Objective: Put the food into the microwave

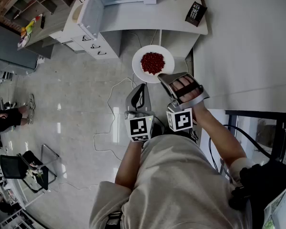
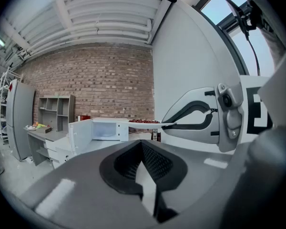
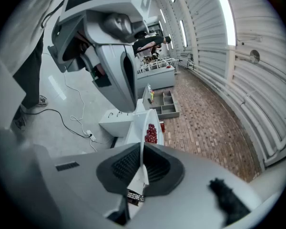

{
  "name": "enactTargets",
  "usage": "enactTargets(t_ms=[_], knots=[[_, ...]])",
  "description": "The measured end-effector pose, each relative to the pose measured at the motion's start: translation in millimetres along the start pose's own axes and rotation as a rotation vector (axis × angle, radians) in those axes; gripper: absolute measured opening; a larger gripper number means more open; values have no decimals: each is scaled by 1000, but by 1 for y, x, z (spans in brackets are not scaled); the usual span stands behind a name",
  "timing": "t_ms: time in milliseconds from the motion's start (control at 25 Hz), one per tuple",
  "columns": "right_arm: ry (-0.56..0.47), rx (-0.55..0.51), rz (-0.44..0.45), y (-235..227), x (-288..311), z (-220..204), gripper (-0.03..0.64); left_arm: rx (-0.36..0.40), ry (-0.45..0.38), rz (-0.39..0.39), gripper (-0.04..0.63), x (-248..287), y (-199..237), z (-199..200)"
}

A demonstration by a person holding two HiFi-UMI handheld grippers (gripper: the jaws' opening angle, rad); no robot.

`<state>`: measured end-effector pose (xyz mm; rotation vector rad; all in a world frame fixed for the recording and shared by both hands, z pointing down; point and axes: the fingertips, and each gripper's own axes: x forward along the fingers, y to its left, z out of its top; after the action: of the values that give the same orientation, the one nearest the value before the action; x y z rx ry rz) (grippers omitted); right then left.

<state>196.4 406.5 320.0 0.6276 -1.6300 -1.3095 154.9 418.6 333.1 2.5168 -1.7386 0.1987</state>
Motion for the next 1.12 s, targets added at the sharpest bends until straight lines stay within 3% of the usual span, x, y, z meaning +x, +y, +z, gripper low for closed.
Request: enactTargets(t_ms=[480, 840, 1120], knots=[[1, 8, 7, -2, 23, 20, 18, 4, 22, -20, 6, 1, 25, -5], [38, 18, 44, 2, 57, 40, 18, -51, 61, -44, 6, 1, 71, -22], [61, 31, 79, 10, 76, 58, 18, -45, 88, -73, 6, 4, 101, -30]])
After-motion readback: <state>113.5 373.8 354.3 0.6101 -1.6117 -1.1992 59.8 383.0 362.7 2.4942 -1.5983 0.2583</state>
